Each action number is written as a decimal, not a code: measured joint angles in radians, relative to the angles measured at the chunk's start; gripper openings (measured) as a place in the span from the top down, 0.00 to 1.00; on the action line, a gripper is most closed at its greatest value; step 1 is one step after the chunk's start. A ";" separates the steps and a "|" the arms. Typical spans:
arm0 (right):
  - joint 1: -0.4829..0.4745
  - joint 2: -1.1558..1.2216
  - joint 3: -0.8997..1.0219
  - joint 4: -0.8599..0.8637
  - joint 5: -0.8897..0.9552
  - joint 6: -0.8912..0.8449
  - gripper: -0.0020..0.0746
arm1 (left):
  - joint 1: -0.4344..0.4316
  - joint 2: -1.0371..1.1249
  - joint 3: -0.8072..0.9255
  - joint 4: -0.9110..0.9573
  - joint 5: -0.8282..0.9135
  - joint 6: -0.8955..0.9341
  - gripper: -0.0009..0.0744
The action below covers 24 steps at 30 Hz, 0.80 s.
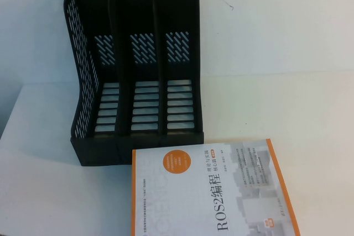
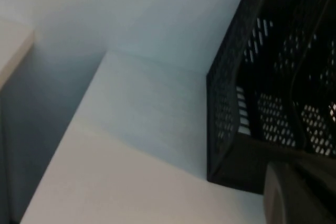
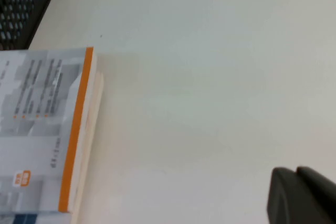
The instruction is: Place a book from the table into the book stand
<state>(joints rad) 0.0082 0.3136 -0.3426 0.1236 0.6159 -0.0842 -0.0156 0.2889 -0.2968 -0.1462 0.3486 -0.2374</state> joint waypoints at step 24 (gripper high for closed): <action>0.000 0.192 0.000 0.281 0.018 -0.100 0.97 | 0.000 0.797 -0.260 -0.770 0.433 0.955 0.99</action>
<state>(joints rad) 0.0082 0.5060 -0.3426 0.4045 0.6338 -0.1839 -0.0156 1.0859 -0.5571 -0.9165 0.7820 0.7174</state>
